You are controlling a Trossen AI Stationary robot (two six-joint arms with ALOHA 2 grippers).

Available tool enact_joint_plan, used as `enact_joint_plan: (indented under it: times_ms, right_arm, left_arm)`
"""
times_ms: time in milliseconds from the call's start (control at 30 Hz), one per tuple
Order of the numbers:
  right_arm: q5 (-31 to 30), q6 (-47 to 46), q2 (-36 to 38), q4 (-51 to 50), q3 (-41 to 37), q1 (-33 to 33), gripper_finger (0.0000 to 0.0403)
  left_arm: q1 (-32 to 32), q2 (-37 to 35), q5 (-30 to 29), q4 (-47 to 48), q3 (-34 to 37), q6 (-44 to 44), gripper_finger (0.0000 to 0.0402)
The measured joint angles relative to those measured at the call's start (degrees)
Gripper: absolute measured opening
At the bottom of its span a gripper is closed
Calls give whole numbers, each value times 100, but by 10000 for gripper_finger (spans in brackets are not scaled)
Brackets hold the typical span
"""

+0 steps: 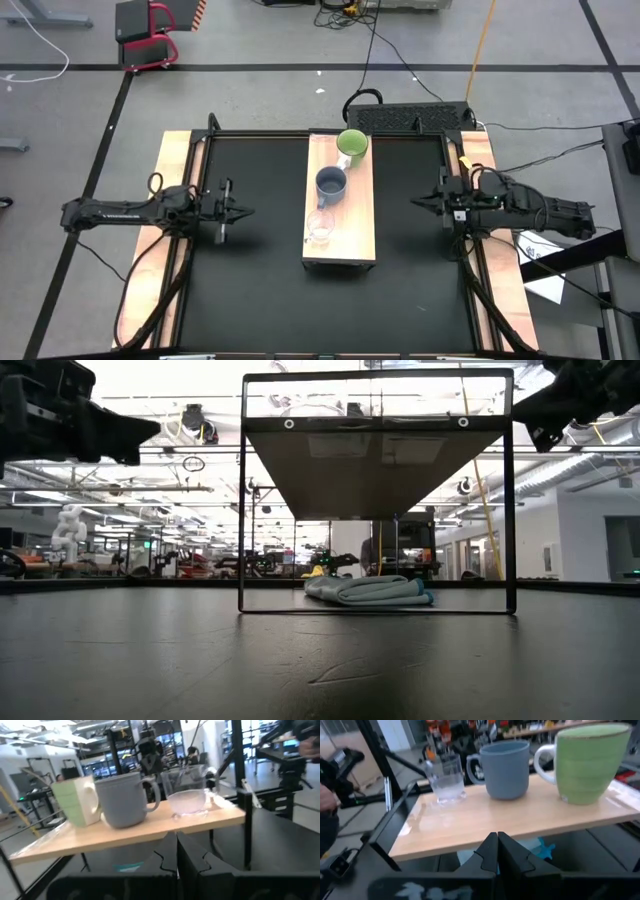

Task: Stack small to large cups/mugs on shelf
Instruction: Return to Home Position

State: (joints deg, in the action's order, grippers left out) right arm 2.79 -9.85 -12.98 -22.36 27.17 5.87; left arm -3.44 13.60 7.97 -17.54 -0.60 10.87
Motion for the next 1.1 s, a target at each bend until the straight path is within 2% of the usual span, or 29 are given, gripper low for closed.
enact_joint_plan:
  times_ms: [167, 500, 1100]
  right_arm:
    - [-2, 27, 400, 447, -479, 0, 0]
    - [-2, 64, 745, 1507, -1366, 0, 0]
    - [15, 394, 800, 1793, -2057, 0, 0]
  left_arm:
    - [65, -323, -456, 576, 0, 63, 0]
    - [133, -579, -468, 804, 0, -44, 0]
    - [177, -628, -505, 1103, 0, -7, 0]
